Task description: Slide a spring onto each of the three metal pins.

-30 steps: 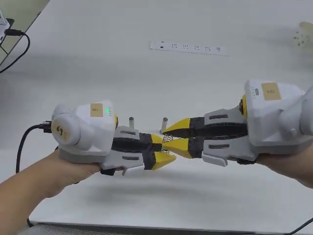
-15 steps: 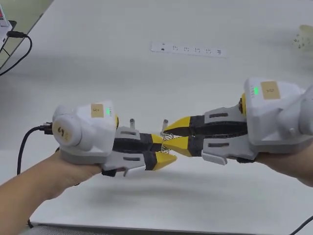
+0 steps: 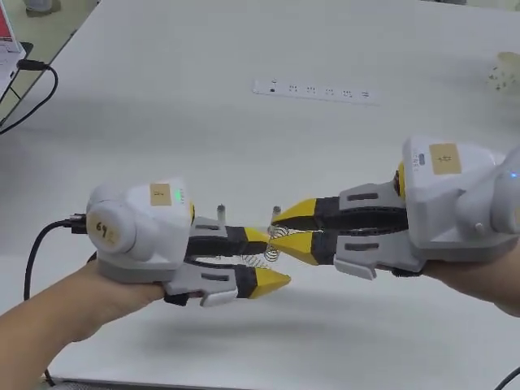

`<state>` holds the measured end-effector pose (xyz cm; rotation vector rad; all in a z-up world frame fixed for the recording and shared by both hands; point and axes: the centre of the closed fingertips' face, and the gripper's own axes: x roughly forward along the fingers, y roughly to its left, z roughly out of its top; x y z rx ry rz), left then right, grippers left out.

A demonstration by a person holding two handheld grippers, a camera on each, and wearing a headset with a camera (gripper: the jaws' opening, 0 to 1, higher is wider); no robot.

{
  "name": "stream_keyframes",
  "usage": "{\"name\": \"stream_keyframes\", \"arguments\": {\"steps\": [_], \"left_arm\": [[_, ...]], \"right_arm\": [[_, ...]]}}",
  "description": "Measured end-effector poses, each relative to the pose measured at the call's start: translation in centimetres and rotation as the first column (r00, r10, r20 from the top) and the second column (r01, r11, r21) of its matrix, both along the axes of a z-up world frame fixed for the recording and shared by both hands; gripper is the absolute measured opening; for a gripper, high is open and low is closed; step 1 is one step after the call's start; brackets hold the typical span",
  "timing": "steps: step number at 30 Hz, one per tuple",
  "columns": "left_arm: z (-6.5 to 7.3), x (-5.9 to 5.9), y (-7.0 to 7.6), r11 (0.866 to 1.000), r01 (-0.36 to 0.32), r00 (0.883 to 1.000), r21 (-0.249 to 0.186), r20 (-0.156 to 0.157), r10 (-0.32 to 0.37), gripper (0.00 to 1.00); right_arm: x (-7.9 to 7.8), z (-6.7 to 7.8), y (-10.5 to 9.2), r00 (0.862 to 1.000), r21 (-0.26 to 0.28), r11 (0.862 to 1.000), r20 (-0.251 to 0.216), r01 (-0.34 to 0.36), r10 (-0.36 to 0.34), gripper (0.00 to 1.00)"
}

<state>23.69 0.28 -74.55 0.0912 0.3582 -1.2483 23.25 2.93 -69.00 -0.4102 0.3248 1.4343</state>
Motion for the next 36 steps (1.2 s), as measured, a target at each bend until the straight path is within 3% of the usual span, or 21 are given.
{"name": "stream_keyframes", "arguments": {"steps": [8, 23, 28, 33, 36], "left_arm": [[-0.8, 0.3, 2.7, 0.997, -0.070, 0.997, 0.019, -0.015, 0.070, 0.25], [-0.6, 0.8, 4.3, 0.988, -0.151, 0.988, 0.034, 0.009, 0.151, 0.46], [-0.1, 1.0, 5.0, 0.982, -0.187, 0.982, 0.015, 0.000, 0.187, 0.50], [0.2, 1.2, 6.0, 0.975, -0.220, 0.975, 0.016, 0.015, 0.220, 0.53], [0.0, 1.2, 6.7, 0.972, -0.233, 0.972, 0.042, 0.031, 0.232, 0.56]], "right_arm": [[0.3, -0.4, -0.4, 1.000, -0.015, 1.000, 0.004, 0.012, -0.012, 0.07], [0.8, -0.5, -0.9, 0.999, -0.027, 0.999, 0.032, 0.042, -0.041, 0.07], [1.0, -0.5, -1.1, 0.998, -0.029, 0.998, 0.043, 0.056, -0.055, 0.07], [1.3, -0.4, -1.3, 0.996, -0.028, 0.997, 0.054, 0.070, -0.068, 0.07], [1.4, -0.4, -1.5, 0.995, -0.032, 0.997, 0.059, 0.077, -0.075, 0.07]]}}
